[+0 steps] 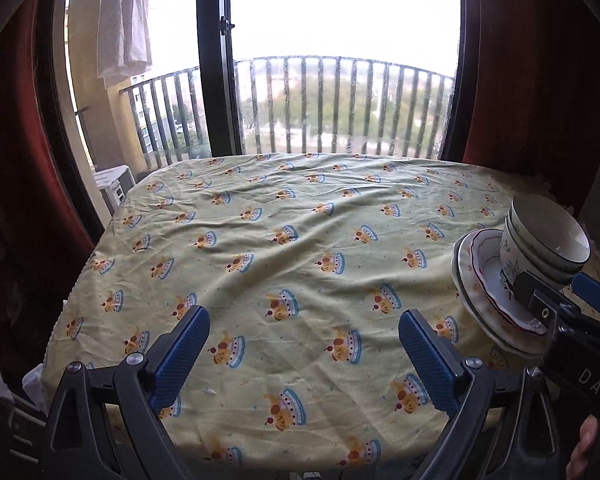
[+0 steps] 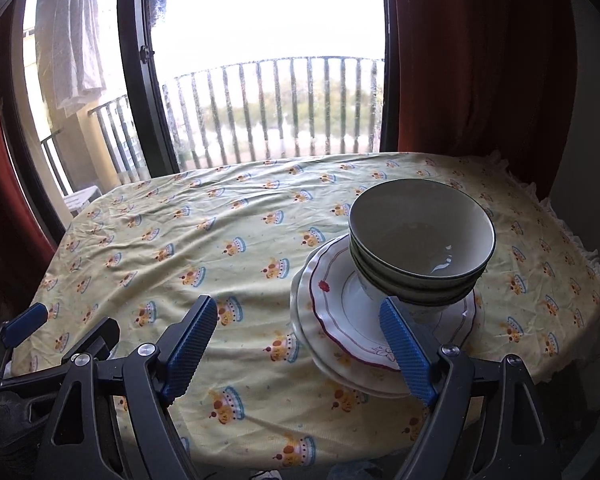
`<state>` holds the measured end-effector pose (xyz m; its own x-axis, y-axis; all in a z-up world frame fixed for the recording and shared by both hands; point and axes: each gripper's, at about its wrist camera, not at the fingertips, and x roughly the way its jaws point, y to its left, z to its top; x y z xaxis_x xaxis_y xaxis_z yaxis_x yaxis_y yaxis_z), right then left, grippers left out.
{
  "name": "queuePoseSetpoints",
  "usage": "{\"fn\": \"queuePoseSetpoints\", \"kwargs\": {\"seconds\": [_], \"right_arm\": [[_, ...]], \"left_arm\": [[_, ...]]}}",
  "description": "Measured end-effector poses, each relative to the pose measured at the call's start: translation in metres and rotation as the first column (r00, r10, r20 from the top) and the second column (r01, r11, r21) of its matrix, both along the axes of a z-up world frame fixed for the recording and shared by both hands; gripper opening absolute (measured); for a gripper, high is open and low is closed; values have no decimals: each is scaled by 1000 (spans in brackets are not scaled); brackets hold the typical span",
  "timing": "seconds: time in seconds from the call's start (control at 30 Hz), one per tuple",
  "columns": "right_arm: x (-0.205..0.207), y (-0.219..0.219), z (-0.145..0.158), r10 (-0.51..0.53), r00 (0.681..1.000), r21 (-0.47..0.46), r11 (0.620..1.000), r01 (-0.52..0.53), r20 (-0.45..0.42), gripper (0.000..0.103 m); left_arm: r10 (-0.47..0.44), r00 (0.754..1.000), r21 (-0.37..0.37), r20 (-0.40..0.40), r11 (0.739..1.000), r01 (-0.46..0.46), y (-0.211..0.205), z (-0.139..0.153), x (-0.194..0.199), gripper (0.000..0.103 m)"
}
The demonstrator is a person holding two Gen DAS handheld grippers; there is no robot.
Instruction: Organize plates and bowls
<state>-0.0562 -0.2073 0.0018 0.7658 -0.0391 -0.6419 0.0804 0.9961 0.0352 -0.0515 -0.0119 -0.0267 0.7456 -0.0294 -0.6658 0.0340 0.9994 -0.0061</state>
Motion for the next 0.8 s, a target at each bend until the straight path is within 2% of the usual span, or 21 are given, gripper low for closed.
{"fn": "queuePoseSetpoints", "kwargs": {"seconds": [0.33, 0.8], "right_arm": [[-23, 23, -24, 11, 999, 0, 1000, -11, -41, 90], [-27, 27, -24, -4, 999, -14, 1000, 4, -36, 91]], "left_arm": [[1, 1000, -6, 16, 1000, -1, 23, -11, -21, 98], [-8, 1000, -12, 27, 1000, 8, 24, -11, -26, 100]]}}
